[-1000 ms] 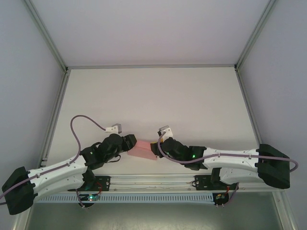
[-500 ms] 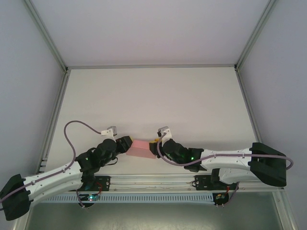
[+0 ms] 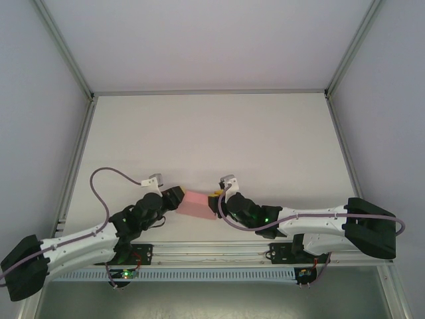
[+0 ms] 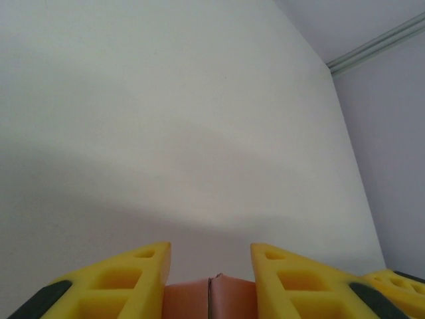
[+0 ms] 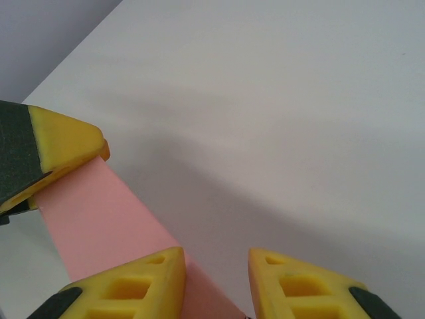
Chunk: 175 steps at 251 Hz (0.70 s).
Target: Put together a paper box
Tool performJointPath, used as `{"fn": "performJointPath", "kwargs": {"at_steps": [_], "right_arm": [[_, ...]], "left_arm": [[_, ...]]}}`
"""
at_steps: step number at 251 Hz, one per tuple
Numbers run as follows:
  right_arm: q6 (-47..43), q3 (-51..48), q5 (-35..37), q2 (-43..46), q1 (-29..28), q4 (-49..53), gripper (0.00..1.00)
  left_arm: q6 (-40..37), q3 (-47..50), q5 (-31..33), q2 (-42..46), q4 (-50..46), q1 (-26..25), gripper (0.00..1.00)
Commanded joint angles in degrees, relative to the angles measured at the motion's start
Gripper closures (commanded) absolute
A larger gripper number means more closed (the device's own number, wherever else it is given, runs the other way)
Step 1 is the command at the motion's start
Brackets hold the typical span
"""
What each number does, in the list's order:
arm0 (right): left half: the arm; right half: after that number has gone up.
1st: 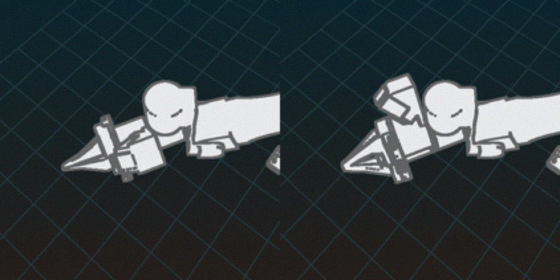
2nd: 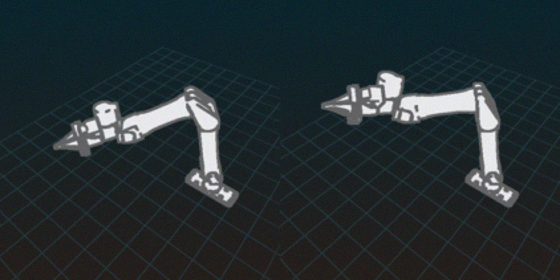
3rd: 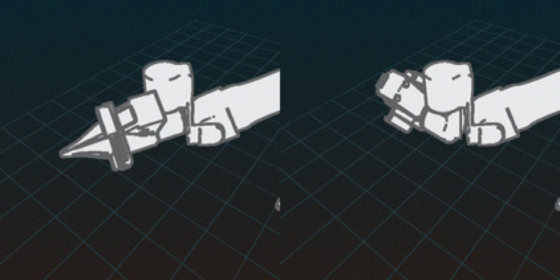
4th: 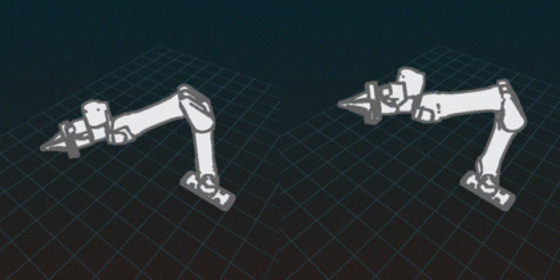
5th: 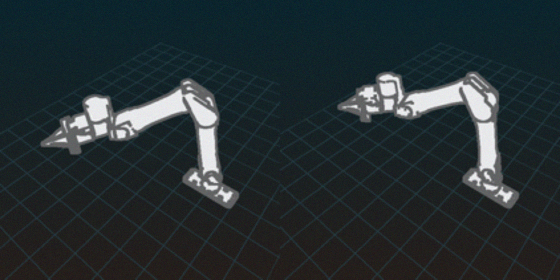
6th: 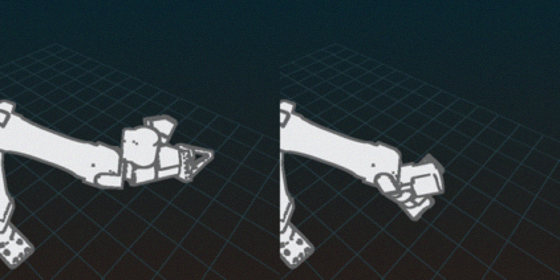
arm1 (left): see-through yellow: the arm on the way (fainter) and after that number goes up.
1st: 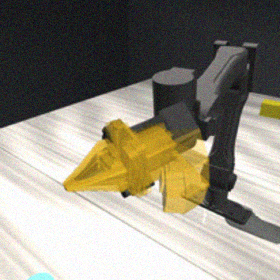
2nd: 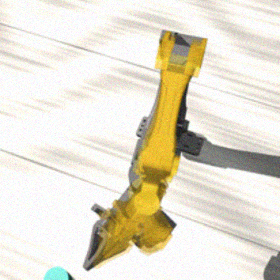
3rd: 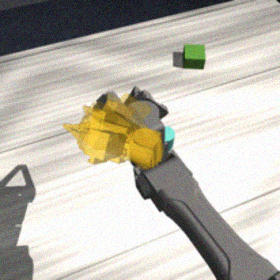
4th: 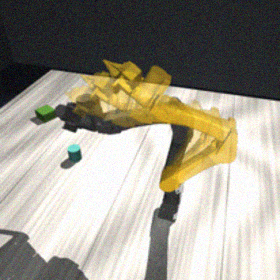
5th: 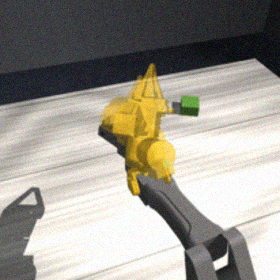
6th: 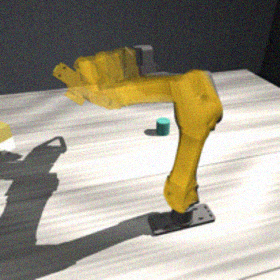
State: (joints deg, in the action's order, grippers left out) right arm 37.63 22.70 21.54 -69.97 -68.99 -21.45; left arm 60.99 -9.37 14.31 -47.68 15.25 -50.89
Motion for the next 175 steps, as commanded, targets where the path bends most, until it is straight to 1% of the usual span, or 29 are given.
{"fn": "performJointPath", "kwargs": {"at_steps": [1,17,40,55,77,78,85,101,106,115,129,175], "right_arm": [[-1.88,-3.51,-4.61,-4.33,-0.05,14.15,0.74],[-1.84,-3.58,-3.95,-4.25,-0.08,14.25,0.75],[-1.75,-4.13,-3.17,-4.11,-0.10,13.50,0.76],[-1.59,-4.57,-3.17,-3.94,-0.07,12.98,0.76],[-1.33,-5.25,-3.24,-3.69,-0.04,12.32,0.77],[-1.37,-5.27,-3.21,-3.68,-0.07,12.27,0.77],[-1.24,-5.44,-3.15,-3.63,-0.09,12.22,0.77],[-1.28,-5.62,-2.99,-3.37,-0.09,12.40,0.77],[-1.33,-5.64,-3.14,-3.26,-0.09,12.40,0.77],[-1.21,-5.71,-3.13,-3.07,-0.09,12.49,0.77],[-1.41,-5.66,-3.55,-2.97,-0.09,12.52,0.77],[-1.07,-5.21,-3.95,-3.67,-0.18,12.94,0.77]], "left_arm": [[-2.48,0.81,-10.40,-9.91,-9.22,-1.72,1.00],[-3.44,-0.23,-10.61,-13.30,-10.05,-1.71,1.00],[-4.61,0.43,-11.44,-15.89,-5.64,-1.74,1.00],[-5.87,-0.24,-11.81,-15.59,-5.97,-1.75,1.00],[-6.13,-0.45,-11.43,-12.53,-7.79,-1.72,1.00],[-6.09,-0.42,-11.29,-12.35,-7.82,-1.69,1.00],[-5.74,-0.22,-10.68,-10.90,-8.74,-1.74,0.88],[-5.20,-0.19,-9.76,-7.18,-12.10,-1.70,0.85],[-4.98,-0.26,-9.50,-5.93,-13.67,-1.72,0.83],[-4.60,-0.59,-9.00,-3.44,-16.20,-1.73,0.78],[-4.20,-0.74,-8.18,0.48,-19.46,-1.75,0.65],[-1.91,1.02,-5.01,11.50,-24.51,-1.64,0.61]]}}
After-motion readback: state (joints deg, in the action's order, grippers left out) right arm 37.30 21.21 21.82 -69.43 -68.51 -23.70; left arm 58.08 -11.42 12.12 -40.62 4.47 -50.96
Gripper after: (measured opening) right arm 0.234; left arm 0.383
